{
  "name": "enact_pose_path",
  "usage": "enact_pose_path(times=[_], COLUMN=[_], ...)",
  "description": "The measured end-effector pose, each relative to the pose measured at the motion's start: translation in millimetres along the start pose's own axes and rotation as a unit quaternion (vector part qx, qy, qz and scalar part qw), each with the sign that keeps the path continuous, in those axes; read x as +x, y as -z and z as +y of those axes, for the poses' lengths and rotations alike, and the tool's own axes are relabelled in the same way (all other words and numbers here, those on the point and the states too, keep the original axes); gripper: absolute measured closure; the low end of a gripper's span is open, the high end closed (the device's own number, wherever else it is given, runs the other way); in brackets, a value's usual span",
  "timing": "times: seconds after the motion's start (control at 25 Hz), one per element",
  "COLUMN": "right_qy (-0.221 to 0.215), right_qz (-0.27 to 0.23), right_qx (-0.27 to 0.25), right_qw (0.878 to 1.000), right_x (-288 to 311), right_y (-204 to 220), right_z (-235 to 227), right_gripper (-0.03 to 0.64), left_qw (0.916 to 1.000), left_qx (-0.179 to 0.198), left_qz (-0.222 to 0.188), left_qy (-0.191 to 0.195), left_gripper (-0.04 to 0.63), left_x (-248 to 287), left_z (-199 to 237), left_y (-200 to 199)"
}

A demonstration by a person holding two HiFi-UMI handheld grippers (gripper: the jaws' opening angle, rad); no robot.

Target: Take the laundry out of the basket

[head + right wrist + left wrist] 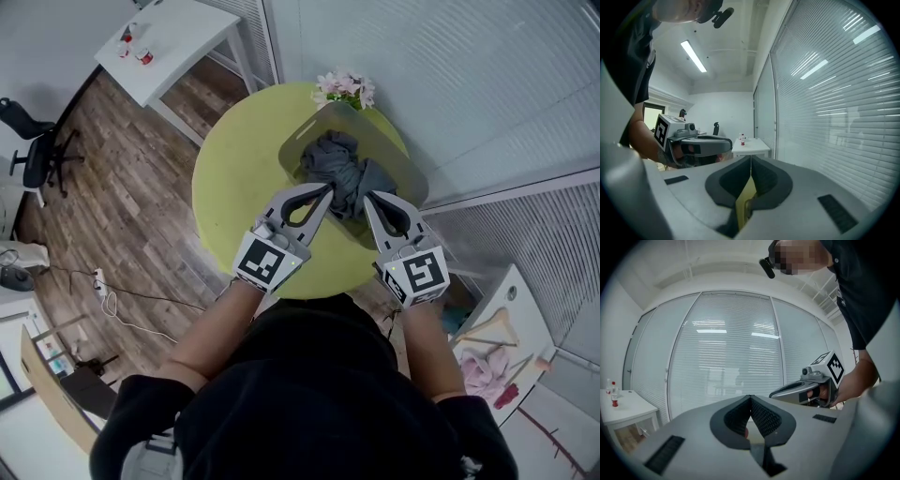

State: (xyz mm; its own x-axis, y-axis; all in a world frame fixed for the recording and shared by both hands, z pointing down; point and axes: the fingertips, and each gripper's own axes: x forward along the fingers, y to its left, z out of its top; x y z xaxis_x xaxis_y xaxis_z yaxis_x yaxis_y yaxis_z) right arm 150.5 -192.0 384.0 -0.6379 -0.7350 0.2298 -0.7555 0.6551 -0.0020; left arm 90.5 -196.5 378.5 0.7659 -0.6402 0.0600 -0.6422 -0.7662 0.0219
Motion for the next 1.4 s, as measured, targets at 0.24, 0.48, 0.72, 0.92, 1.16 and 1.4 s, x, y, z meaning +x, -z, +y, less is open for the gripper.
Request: enact_pose_path(times=[0.24, 0.48, 0.72, 0.92, 1.16, 1.4], right_qy=[-0.004, -0.014, -0.037, -0.063, -0.096, -0.106], right_qz=[0.024, 0.066, 0.116, 0.162, 0.221, 0.291], right_qx=[-0.002, 0.000, -0.002, 0.000, -0.002, 0.001], right_qw=[1.000, 0.998, 0.993, 0.985, 0.971, 0.951], right_x=[19, 39, 67, 90, 112, 130], right_y=[14, 44, 81, 113, 152, 196], right_z=[-25, -51, -72, -79, -78, -75], right_gripper=[0.594, 0.594, 0.592, 0.592, 0.569, 0.459], left_qw=[1.0000, 0.9998, 0.9994, 0.9995, 0.9991, 0.9997], left_qx=[-0.002, 0.004, 0.003, 0.012, 0.002, 0.007], left_qz=[0.002, 0.005, -0.005, -0.002, -0.012, -0.012], left_qy=[-0.009, -0.019, -0.033, -0.031, -0.041, -0.018], left_gripper=[0.592, 0.592, 0.592, 0.592, 0.592, 0.592], left_x=[23, 50, 80, 101, 124, 139], left_z=[17, 31, 50, 62, 80, 90], left_y=[7, 17, 27, 33, 40, 53])
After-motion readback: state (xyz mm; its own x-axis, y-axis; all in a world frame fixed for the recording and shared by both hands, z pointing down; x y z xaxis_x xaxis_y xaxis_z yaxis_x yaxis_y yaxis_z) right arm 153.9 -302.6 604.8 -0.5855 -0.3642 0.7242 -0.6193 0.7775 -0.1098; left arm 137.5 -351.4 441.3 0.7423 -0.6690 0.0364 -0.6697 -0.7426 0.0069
